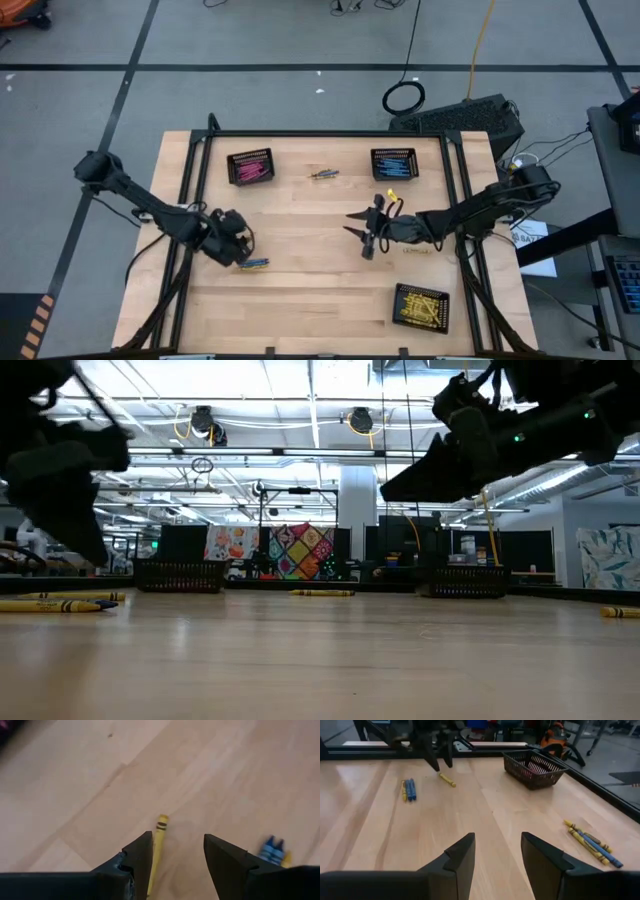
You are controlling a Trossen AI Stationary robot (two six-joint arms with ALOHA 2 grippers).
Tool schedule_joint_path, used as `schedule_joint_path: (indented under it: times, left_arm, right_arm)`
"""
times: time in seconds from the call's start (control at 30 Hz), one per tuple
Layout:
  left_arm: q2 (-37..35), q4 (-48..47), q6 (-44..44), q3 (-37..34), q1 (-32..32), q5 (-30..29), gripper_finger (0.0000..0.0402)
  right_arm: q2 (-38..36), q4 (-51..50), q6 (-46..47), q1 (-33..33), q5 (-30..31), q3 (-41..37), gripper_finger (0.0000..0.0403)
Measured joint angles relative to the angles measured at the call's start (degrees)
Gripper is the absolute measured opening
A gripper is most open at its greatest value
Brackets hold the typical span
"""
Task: Sort crayons
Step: Put the yellow crayon into the bottom black bin
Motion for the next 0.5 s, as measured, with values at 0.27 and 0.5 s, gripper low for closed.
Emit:
schedule_joint_path:
  times: [0.27,0.5]
  left_arm:
    - [0.0,3.08,-7.98,-7.02,-3.29,-8.35,0.0176]
    - [0.0,9.25,-0.33,-11.39,-3.32,-7.39,0.0176]
  right_arm:
    - [2.26,2.31,1.15,-0.29,-0.13,-0.02,0.0144]
    - [2.25,2.71,1.4,-0.29,-0.13,0.0,0.0144]
